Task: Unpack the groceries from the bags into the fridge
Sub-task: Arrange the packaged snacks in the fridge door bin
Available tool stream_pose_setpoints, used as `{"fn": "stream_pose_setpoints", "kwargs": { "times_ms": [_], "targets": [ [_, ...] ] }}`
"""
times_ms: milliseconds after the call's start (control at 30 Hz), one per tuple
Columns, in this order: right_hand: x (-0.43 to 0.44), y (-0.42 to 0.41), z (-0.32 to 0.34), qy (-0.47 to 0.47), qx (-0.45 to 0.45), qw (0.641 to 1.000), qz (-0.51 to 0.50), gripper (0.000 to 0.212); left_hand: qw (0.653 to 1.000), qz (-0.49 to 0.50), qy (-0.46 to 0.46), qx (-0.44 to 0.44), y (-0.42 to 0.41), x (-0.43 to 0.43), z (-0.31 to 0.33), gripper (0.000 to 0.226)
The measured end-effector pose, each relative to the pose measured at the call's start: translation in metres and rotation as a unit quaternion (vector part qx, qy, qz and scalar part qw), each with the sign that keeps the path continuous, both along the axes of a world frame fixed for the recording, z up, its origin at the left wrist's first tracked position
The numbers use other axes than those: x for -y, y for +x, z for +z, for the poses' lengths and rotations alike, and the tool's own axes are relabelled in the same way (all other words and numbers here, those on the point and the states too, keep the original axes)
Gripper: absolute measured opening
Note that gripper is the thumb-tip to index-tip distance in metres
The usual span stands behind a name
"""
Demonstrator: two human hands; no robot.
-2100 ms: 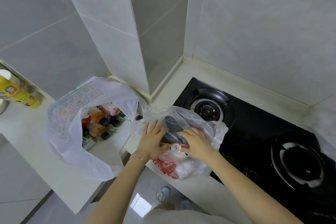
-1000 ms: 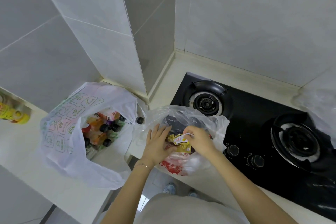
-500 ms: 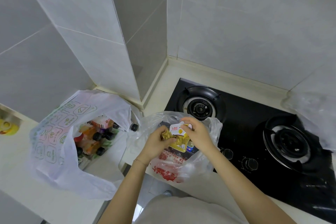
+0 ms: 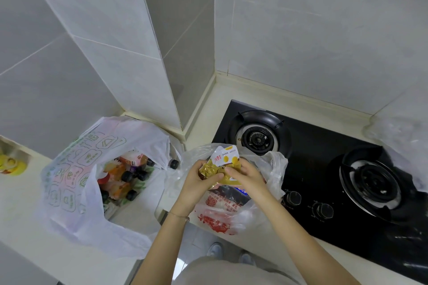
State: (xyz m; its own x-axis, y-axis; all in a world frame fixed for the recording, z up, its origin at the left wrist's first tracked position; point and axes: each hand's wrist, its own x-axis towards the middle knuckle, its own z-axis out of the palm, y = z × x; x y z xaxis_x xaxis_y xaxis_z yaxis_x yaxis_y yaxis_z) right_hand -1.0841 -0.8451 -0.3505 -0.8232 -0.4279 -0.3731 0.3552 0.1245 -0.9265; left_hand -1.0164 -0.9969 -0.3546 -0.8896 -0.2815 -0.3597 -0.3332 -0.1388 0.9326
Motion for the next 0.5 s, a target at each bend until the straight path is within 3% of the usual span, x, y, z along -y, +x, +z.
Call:
{"fn": "stream_pose_setpoints", "kwargs": {
  "times_ms": [233, 500],
  "targets": [
    [0.004, 0.006, -0.001, -0.008, 0.013, 0.998, -0.061, 0.018, 0.999, 0.024, -0.029, 0.012, 0.018, 0.02, 0.004, 0.011],
    [-0.003, 0.03, 0.004, -0.016, 0.031, 0.991, 0.126, 0.02, 0.981, 0.192, -0.011, 0.007, 0.092, -0.009, 0.02, 0.009]
  ]
}}
